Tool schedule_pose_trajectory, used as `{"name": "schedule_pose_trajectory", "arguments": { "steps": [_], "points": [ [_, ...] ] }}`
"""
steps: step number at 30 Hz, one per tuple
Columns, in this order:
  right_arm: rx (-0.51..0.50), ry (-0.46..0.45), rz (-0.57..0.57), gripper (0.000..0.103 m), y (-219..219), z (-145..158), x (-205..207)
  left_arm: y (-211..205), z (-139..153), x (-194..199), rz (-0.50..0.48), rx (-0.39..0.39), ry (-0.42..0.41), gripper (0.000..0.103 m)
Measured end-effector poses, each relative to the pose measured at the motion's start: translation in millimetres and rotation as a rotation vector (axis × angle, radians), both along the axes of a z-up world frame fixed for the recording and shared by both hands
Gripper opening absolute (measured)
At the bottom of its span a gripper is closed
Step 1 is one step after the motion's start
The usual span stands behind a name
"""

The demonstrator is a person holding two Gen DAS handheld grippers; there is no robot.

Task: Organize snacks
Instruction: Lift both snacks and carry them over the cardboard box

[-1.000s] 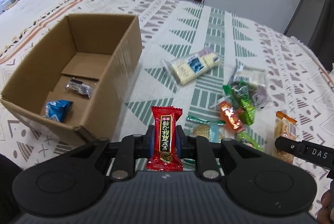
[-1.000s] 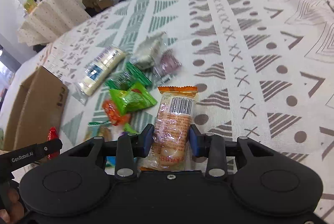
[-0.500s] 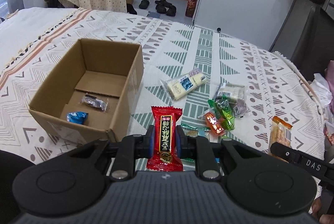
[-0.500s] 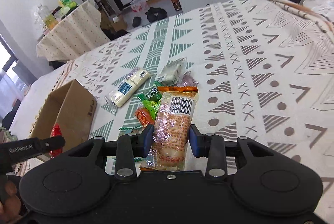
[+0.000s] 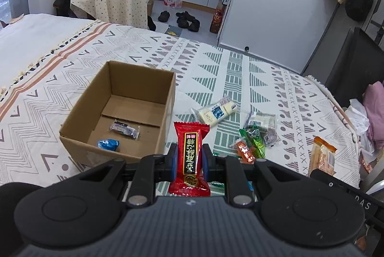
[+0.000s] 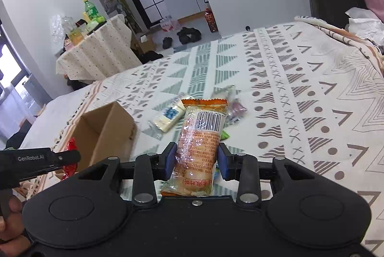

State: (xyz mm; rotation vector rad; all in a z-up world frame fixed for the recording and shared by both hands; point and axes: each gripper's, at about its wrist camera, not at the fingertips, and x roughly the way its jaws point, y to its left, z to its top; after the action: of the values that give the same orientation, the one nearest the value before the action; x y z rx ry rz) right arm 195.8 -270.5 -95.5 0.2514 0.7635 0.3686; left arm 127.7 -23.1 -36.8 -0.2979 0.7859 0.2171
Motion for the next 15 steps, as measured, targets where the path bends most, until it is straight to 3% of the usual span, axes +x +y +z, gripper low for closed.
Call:
{"name": "schedule_pose_trajectory", "arguments": {
  "steps": [15],
  "points": [
    [0.022, -0.017, -0.008, 0.036, 37.9, 15.7, -8.2, 46.7, 4.8, -4.7, 0.024, -0.057, -0.025, 0.019]
  ]
}}
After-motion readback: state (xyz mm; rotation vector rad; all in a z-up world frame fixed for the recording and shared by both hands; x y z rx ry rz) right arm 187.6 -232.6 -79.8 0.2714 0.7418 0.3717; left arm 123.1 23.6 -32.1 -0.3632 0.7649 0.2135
